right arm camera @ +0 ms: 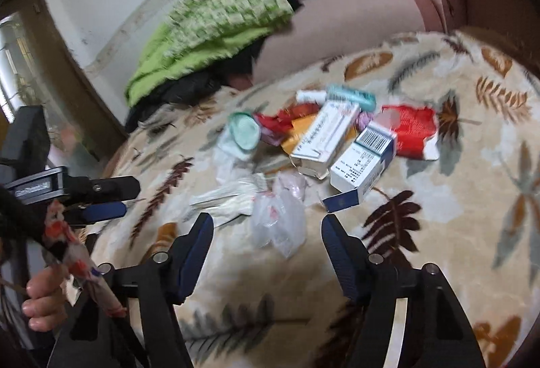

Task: Collect trash
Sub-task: 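Grasp the white plastic bag with the left gripper while the right gripper grasps the clear plastic bag, then carry both bags to the red wastebasket and open both grippers to drop them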

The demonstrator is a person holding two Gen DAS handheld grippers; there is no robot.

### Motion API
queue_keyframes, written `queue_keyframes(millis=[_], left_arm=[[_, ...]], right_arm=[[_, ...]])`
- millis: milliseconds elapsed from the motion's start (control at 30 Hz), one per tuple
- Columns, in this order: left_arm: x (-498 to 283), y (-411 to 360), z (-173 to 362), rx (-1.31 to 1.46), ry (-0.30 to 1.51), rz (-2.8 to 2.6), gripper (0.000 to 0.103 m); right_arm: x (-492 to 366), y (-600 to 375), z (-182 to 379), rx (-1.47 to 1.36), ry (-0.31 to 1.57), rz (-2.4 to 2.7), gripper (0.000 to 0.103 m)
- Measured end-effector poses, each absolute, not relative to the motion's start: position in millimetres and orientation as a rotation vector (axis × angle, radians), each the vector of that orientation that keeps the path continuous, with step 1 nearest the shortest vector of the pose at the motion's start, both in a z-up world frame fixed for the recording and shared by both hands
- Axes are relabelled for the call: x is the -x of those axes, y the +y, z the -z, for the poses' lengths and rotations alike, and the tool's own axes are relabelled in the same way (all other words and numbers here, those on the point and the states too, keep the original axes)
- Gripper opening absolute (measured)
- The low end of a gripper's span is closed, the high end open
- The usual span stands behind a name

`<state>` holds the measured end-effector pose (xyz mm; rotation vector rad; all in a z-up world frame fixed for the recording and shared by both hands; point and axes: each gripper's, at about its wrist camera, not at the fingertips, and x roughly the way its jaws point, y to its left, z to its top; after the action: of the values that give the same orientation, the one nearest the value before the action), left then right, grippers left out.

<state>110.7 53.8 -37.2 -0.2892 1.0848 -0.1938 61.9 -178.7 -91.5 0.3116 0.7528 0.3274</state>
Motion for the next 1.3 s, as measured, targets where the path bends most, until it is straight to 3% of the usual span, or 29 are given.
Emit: queue_keyframes(millis=[167,300,367,467,533,733,1300], left_arm=[[-151,50,65,0.287,1.185,0.252,0.086],[-173,40,84,0.247,1.239,0.271,0.085],[-175,32,93,0.218,1.271,0.278,0.085],[-175,22,102,0.159,1.288,0.26,0.069],[-174,23,104,0.135,1.291,0.226,0.04],[-162,27,91,0.177,1.271,0.259,0.025],[7,-29,-7,0.25,1.018,0.365,0.025]], right_arm=[[-96,-176,120,-0.35,0.816,-0.318,0.072],[-102,-177,134,-0.373,0.836,-0.332,0.045],[-97,-180,135,-0.391,0.832,-0.34,0.039],[-87,-187,135,-0.407,0.823,-0.339,0.033],[-81,-189,131,-0.406,0.816,-0.343,0.032],[-51,-196,103,-0.404,0.744,-0.357,0.032],[94,-250,28,-0.433,0.538,-0.274,0.032]])
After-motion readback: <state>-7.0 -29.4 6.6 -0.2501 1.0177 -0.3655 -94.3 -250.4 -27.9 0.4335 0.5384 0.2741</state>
